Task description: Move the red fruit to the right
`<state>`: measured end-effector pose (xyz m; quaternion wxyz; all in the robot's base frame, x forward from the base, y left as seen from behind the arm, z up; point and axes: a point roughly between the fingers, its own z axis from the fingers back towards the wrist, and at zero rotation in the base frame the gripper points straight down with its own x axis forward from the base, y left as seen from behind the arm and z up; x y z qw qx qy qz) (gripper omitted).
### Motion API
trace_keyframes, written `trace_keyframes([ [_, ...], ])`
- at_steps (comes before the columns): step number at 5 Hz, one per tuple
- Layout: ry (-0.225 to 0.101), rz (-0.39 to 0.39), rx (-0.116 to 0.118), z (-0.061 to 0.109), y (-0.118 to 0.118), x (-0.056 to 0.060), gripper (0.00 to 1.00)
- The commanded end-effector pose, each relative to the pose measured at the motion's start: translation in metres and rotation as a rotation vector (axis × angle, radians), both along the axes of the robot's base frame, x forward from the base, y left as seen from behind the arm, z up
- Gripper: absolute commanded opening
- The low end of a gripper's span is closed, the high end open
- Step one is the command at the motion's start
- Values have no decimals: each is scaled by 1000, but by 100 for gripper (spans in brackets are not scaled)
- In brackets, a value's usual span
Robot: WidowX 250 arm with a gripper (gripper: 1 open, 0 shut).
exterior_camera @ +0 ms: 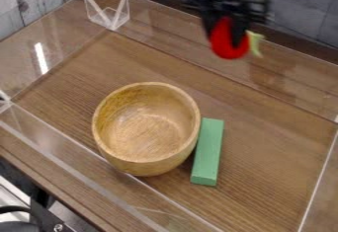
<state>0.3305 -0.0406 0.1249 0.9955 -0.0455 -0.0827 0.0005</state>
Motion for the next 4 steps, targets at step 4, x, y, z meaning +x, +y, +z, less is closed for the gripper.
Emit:
trace_keyframes([
  [4,-27,-26,13,-40,-80,6,0],
])
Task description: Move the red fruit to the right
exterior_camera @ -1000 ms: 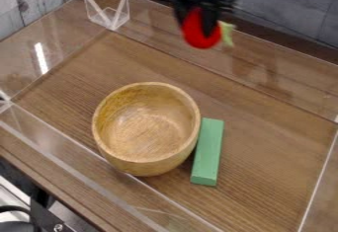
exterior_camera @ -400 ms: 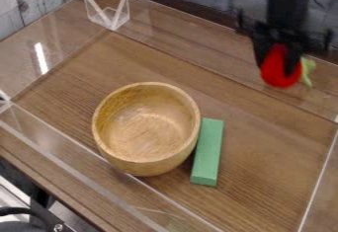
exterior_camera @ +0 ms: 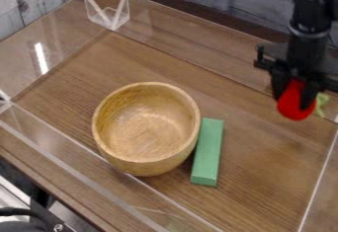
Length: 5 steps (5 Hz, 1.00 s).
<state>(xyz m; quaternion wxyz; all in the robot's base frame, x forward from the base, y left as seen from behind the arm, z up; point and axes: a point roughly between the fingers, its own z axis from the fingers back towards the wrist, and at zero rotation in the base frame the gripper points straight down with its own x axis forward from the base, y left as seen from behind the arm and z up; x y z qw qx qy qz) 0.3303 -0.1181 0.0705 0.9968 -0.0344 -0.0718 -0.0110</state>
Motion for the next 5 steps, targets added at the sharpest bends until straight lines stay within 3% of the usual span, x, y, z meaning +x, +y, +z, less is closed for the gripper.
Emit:
trace_keyframes([
  [1,-45,-15,-5,2,-7,7,0],
  [2,-43,-26,1,-4,-9,6,0],
  [3,-37,-29,5,-7,-9,5,100],
  [5,-42,5,-1,-8,-7,7,100],
])
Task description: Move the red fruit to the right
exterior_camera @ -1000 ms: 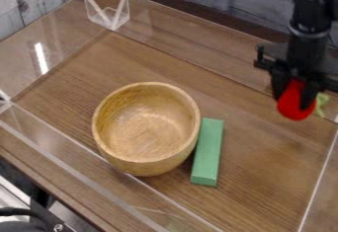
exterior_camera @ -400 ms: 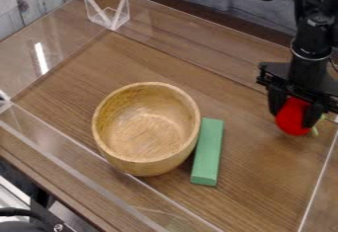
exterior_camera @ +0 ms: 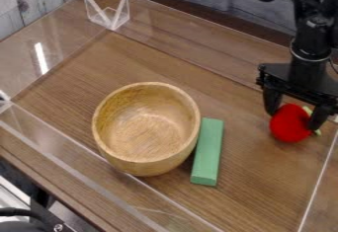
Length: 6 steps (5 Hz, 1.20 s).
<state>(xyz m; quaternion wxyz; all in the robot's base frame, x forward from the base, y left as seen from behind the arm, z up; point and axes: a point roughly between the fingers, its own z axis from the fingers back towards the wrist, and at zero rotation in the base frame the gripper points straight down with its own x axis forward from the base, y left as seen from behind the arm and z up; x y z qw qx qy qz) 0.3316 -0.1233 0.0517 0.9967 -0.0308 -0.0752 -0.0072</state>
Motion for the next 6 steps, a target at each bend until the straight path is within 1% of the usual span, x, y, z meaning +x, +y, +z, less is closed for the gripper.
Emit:
trace_keyframes([
  [1,-39,11,-12,10,1,7,100],
  [4,-4,31,-25,30,18,-6,100],
  [5,-2,35,-27,41,27,-10,100],
  [6,-9,48,-23,52,42,-14,100],
])
